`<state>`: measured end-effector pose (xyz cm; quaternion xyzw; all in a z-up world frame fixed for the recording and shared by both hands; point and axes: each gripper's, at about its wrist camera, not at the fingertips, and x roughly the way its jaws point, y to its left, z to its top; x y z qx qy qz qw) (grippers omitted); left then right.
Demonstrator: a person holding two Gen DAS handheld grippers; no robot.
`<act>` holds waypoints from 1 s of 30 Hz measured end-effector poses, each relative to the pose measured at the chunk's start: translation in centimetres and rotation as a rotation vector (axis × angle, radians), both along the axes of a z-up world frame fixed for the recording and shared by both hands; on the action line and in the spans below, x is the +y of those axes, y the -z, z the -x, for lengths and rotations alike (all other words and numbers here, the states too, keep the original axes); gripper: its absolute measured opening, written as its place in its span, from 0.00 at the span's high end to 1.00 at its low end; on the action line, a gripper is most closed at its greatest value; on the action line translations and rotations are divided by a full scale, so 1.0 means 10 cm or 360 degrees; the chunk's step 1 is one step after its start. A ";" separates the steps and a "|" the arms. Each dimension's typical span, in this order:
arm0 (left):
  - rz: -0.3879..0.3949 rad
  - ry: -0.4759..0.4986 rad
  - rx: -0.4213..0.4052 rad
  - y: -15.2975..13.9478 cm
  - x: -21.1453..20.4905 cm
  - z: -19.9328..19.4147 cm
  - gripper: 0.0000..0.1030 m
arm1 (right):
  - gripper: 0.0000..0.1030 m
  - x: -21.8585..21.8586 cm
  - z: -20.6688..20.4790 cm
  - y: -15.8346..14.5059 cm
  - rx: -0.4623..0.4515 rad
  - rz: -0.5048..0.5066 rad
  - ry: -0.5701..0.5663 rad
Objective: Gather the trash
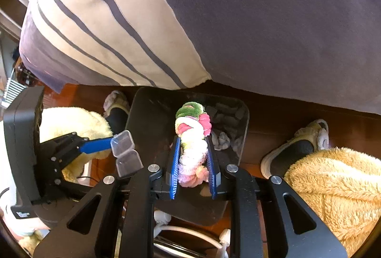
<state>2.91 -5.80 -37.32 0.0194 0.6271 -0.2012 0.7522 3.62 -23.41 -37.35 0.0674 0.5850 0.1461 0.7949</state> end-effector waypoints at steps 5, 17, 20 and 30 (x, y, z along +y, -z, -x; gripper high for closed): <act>0.0012 -0.0002 0.0018 -0.02 -0.01 -0.02 0.25 | 0.58 0.00 -0.05 -0.01 -0.0010 -0.0015 0.0025; 0.0021 -0.0117 -0.0199 -0.51 0.15 0.01 0.08 | 0.14 -0.28 0.08 -0.49 -0.0260 0.0025 0.0216; 0.0005 -0.0157 -0.0318 -0.76 0.25 0.01 0.08 | 0.06 -0.37 0.14 -0.68 -0.0357 0.0074 0.0256; 0.0019 -0.0268 -0.0790 -1.95 0.39 0.04 0.08 | 0.03 -0.45 0.34 -1.58 -0.0747 0.0228 0.0318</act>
